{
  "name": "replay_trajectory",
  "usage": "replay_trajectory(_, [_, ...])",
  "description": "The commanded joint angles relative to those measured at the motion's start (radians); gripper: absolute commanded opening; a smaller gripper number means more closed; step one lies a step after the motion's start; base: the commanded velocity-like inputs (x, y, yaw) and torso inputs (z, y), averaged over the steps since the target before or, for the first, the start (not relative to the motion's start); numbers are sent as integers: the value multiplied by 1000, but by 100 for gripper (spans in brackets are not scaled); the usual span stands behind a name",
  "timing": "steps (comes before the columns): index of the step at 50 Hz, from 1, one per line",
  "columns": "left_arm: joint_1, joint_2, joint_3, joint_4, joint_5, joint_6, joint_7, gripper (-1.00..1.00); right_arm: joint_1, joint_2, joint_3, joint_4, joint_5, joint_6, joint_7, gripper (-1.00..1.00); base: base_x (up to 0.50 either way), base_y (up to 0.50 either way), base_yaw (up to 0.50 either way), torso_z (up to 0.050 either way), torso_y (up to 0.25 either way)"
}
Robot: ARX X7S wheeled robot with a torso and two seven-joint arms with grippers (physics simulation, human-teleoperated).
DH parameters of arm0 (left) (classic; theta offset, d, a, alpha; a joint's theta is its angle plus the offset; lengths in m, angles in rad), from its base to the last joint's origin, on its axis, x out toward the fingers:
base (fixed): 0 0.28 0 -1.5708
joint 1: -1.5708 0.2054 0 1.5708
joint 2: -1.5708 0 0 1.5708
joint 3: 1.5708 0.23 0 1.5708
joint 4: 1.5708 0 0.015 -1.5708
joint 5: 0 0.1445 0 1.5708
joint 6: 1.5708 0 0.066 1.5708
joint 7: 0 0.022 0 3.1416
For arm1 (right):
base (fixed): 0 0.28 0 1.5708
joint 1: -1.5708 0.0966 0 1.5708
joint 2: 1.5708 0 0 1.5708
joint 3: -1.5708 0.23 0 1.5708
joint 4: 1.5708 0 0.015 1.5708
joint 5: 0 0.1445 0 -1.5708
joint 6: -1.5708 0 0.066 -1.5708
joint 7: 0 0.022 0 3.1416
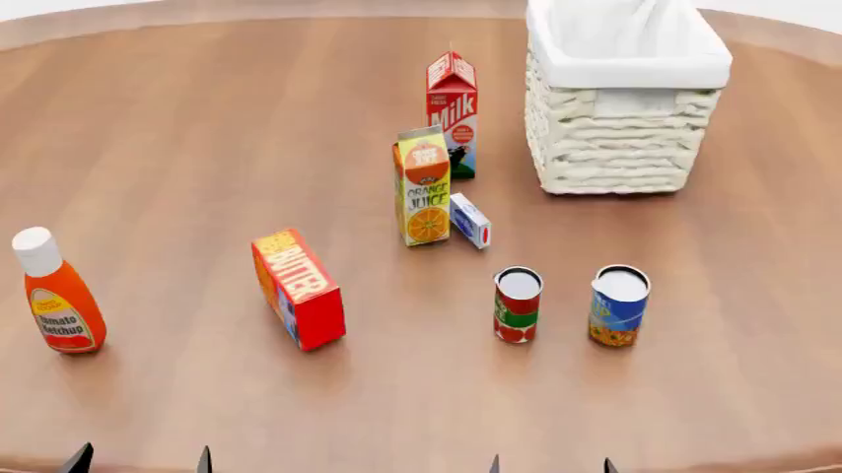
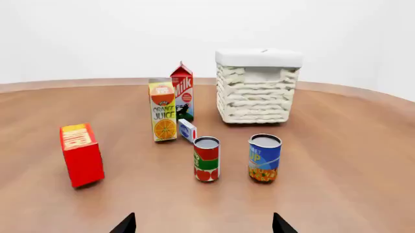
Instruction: Pick up the alphabet soup, and put it in the basket.
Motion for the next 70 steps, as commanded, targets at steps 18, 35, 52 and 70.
replay_trajectory(18, [23, -53, 102, -117, 65, 132, -59, 100, -102, 71, -12, -131, 19, -60, 55, 100, 0, 0, 0, 0, 0])
replay_trajectory(35, [-11, -69, 118, 12, 53, -2, -101, 100, -15, 95, 10, -154, 34, 85, 131, 100, 0, -294, 0, 0, 0])
replay_trajectory(52, [15, -100, 123, 79, 23, -6, -125, 100, -25, 123, 7, -228, 29, 117, 177, 100, 59, -265, 0, 0, 0])
replay_trajectory(70, [40, -150, 145, 222, 70, -67, -156, 100, -66, 135, 9, -276, 3, 157, 241, 100, 417, 0, 0, 0, 0])
